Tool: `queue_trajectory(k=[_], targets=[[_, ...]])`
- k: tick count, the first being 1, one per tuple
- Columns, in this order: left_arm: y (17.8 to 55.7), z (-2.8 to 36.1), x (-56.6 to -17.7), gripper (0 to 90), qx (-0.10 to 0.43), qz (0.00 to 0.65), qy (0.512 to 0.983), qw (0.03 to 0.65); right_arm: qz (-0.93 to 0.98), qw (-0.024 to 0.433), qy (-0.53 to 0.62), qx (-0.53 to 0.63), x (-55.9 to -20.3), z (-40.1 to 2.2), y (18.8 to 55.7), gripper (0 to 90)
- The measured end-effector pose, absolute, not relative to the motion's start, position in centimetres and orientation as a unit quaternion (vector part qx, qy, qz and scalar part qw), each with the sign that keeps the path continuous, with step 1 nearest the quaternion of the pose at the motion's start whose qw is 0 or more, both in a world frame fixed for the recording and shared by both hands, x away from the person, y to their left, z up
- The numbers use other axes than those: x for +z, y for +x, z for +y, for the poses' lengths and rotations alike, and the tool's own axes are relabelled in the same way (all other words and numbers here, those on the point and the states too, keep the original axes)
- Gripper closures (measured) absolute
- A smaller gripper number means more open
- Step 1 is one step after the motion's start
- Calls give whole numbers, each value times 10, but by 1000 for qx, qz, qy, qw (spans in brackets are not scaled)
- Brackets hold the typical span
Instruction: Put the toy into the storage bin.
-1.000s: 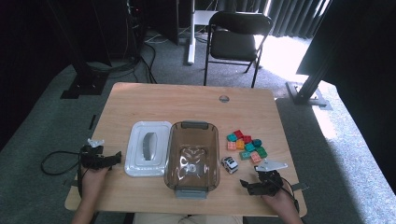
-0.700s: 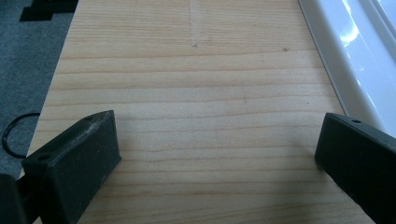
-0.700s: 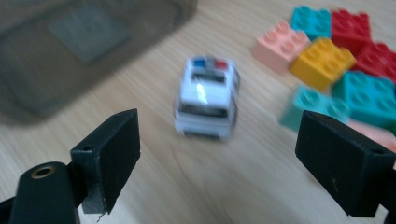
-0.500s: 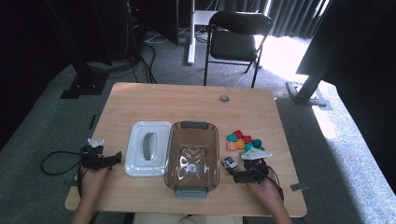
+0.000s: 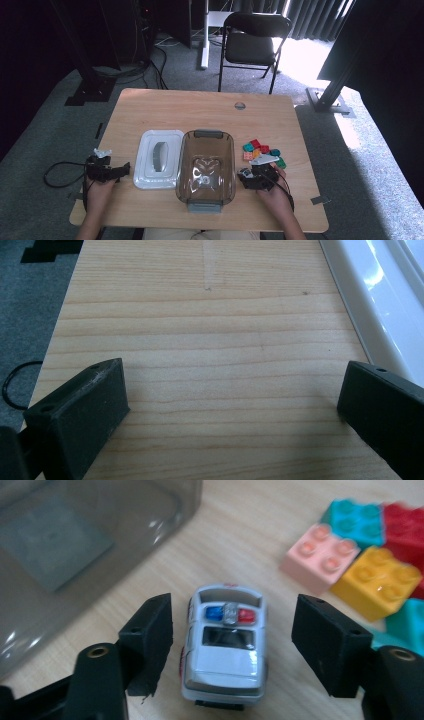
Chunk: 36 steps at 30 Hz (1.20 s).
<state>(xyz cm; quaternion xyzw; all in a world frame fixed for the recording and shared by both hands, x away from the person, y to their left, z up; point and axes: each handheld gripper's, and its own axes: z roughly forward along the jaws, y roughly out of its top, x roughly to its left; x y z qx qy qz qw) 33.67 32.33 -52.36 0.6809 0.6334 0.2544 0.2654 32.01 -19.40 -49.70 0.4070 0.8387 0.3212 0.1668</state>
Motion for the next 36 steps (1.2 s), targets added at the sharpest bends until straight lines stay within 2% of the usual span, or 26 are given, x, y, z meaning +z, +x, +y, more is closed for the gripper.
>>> queue_trajectory(k=[4,11,20,23,36], targets=[[337,323,-524,4,254,633,681,265,842,160,413,309,-500,-192,321,393],[337,323,-524,4,255,633,681,265,847,164,411,293,-505,-190,319,394],[337,323,-524,4,254,633,682,265,852,158,408,288,-508,-188,322,469],[336,323,-523,4,253,632,683,265,851,144,413,291,-508,-190,324,475],[337,323,-524,4,253,631,684,266,844,151,415,305,-496,-196,322,482]])
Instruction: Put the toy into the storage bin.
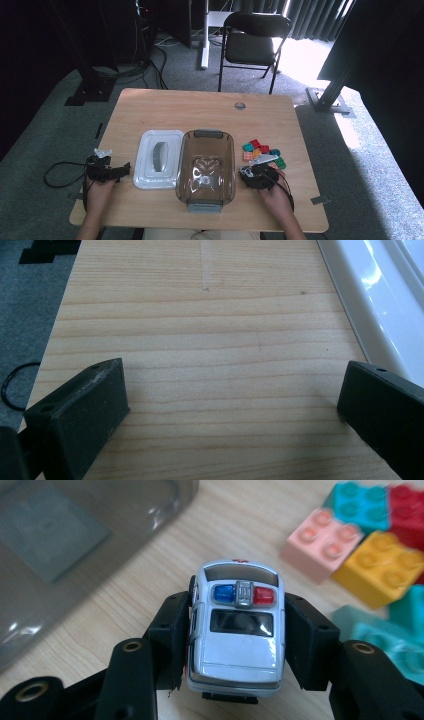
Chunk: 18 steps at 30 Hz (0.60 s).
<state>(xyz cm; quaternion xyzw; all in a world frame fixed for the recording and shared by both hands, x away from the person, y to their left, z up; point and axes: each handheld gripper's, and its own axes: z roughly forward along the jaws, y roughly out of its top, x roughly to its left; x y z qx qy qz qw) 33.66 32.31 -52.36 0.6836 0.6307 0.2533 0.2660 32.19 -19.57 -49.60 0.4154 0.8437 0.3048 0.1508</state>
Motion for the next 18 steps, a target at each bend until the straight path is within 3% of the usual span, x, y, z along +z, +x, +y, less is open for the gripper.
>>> queue_trajectory(k=[18], targets=[[337,323,-524,4,254,630,684,266,850,187,365,331,-418,-202,317,482]])
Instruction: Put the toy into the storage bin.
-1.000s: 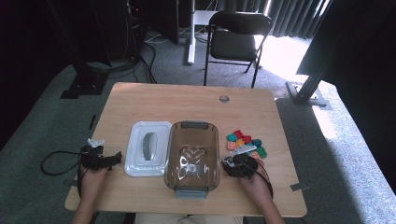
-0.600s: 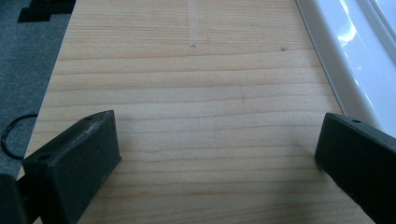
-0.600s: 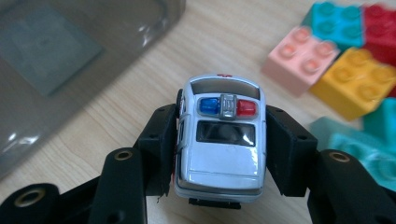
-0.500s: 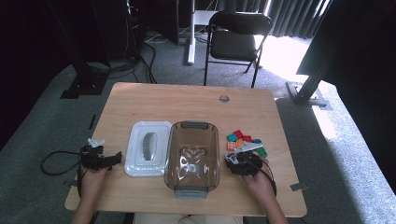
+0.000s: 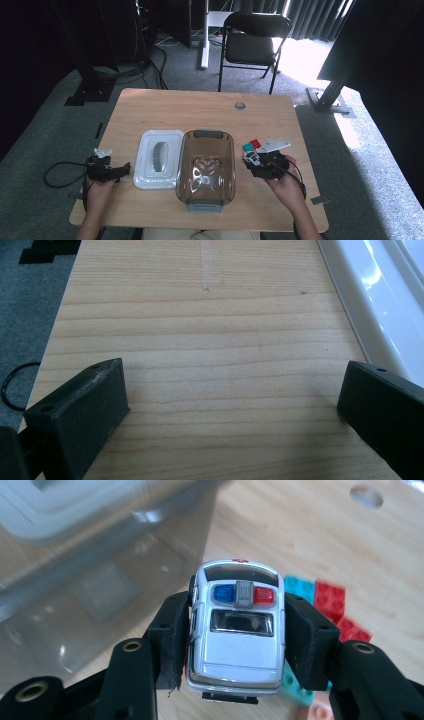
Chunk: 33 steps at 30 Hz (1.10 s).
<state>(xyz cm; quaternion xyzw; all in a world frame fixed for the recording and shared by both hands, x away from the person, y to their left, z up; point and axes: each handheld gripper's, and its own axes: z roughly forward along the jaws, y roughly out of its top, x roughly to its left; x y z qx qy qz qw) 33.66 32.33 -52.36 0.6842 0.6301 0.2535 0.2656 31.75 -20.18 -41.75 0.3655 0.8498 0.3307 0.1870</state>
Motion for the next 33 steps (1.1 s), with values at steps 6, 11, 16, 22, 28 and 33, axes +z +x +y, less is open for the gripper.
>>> queue_trajectory(k=[6,11,16,22,28,33], targets=[[337,323,-524,4,253,630,684,266,853,192,336,351,-390,-194,316,482],[336,323,-524,5,253,630,684,267,861,179,304,367,-372,-182,316,481],[333,325,-522,5,251,619,694,269,870,162,274,376,-364,-166,313,481],[325,314,-502,5,256,556,723,321,884,129,235,383,-362,-144,312,481],[320,270,-487,5,242,435,786,367,900,107,205,370,-368,-125,314,481],[321,231,-478,5,214,354,822,391,908,88,187,365,-373,-113,313,481]])
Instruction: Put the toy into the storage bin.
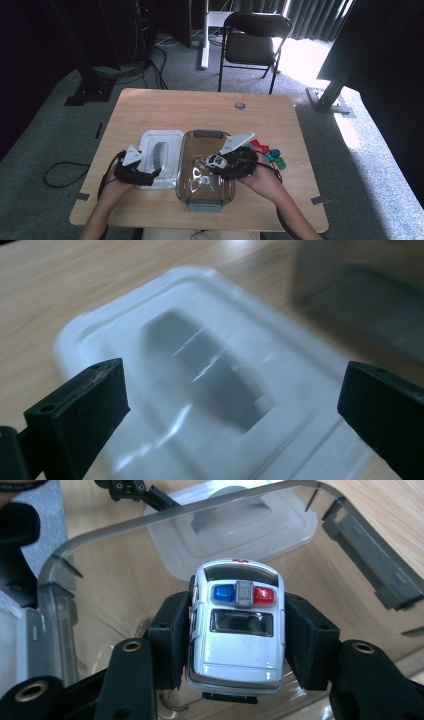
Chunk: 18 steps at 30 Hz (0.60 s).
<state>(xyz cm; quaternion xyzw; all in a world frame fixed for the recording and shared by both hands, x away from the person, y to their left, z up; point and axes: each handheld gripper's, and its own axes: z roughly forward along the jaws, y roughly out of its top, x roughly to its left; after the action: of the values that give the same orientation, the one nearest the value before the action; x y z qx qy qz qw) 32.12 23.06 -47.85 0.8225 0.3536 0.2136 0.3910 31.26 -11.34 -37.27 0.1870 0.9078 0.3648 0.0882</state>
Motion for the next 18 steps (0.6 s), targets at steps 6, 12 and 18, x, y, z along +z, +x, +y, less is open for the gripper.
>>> queue_trajectory(k=[6,12,18], targets=[[328,197,-478,4,199,308,847,385,922,69,158,347,-381,-101,312,481],[331,179,-482,4,182,289,861,377,934,49,134,328,-386,-93,312,481],[330,173,-483,4,176,282,866,373,950,29,102,292,-390,-86,307,481]])
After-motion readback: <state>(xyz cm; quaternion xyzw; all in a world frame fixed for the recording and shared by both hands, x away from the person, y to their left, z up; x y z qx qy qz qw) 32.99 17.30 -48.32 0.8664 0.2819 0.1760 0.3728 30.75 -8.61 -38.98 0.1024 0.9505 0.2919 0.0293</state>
